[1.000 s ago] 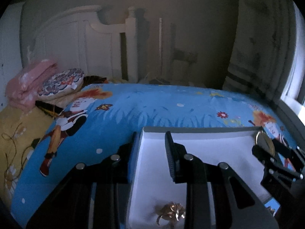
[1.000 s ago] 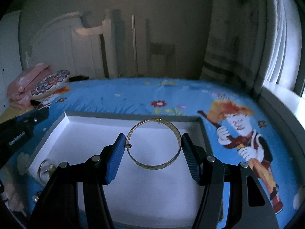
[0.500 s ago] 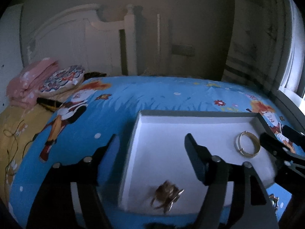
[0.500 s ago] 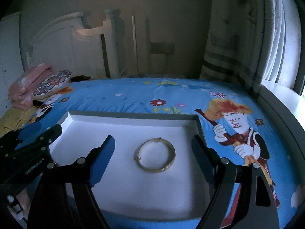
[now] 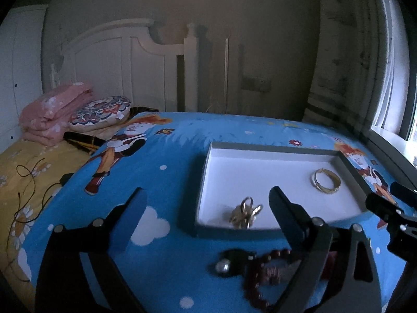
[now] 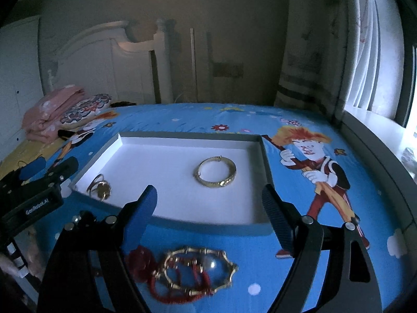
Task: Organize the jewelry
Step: 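Carry the gold bangle into the grey tray and open the right gripper, then move the right gripper back to the red rose ornament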
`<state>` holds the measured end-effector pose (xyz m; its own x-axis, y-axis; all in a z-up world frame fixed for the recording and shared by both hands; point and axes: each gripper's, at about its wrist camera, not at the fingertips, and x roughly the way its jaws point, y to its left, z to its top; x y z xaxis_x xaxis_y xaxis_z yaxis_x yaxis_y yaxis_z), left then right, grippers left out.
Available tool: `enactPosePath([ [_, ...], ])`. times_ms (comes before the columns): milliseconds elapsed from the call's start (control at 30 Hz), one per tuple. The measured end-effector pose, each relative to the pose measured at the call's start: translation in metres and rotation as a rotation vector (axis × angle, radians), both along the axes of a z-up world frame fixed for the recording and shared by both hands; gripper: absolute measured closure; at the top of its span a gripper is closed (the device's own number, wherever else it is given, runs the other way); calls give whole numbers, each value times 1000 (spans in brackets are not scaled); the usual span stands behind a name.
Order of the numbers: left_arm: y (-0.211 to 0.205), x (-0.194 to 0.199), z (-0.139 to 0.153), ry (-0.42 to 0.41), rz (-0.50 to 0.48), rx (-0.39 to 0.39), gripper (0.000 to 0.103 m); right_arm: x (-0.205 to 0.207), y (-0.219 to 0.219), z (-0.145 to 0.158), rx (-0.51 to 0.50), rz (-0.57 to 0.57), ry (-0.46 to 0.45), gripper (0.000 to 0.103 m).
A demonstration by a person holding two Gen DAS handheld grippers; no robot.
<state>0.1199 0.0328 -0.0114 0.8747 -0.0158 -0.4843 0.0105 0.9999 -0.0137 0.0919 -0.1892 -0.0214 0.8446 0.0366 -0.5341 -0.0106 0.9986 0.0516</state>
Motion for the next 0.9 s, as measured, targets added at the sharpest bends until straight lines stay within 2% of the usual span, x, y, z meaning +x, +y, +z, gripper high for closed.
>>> enactPosePath([
  [200,10,-26,-4,-11,25,-9,11,-22,0,-3,9,-2,-14,25],
  [433,12,-50,-15,-12,17,26,10,-46,5,-11,-8,15,-16,25],
  [633,9,-62,-30,16,-9,65,10,-66,20,-25,-37,68,-17,25],
  [800,7,-67,-34,30,-22,51,10,-78,30,-37,-29,105,-17,25],
  [900,5,-71,-31,6,-25,47,10,-84,34,-42,-21,129,-17,32],
])
